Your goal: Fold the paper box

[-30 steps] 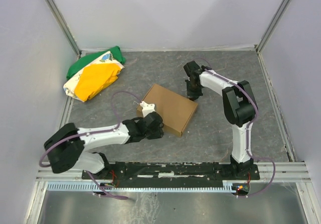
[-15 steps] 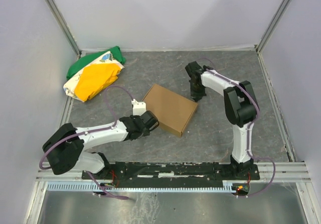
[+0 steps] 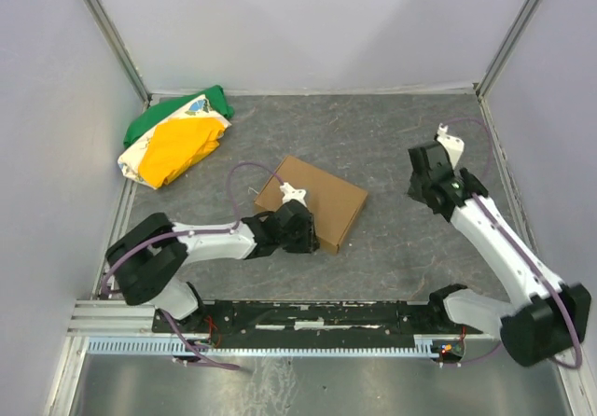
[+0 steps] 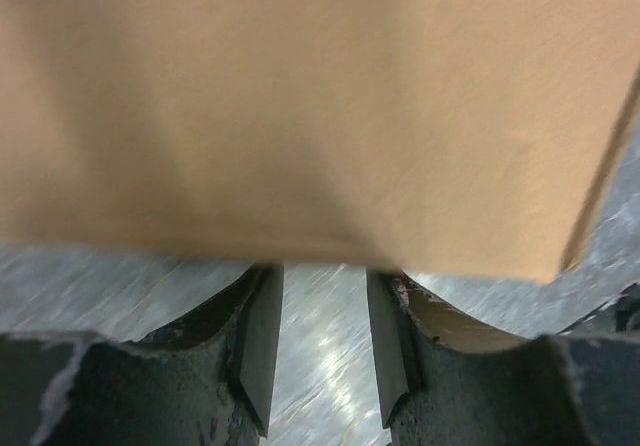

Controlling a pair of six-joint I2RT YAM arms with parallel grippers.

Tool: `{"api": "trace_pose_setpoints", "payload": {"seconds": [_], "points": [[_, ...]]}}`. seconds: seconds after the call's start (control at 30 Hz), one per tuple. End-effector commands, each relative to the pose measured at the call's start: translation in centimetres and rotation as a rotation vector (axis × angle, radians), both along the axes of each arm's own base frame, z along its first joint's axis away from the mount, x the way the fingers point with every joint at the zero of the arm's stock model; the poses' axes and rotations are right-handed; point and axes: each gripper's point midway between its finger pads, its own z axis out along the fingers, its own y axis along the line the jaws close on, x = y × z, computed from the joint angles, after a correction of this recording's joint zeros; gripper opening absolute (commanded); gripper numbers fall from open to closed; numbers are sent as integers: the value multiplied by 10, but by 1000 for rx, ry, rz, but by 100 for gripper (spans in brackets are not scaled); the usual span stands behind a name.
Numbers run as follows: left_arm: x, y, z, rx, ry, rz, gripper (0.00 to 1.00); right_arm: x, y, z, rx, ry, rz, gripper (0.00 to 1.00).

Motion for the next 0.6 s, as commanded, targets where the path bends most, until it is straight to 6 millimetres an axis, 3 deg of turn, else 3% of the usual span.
{"api": "trace_pose_setpoints", "payload": {"seconds": [0.0,0.2,0.33,0.57], "points": [[15,-48,16,-128,-36,-69,46,-30,-10,16,33,-73,-5,48],[43,-72,24,-151,-91,-20,44,-58,-9,18,77,-86,55,51],[73,-78,27,-76,-148,40,45,-65,-8,13,96,-85,66,51],[112,-119,42,-98,-162,50,46,-73,2,14,135,-85,135,51]]}}
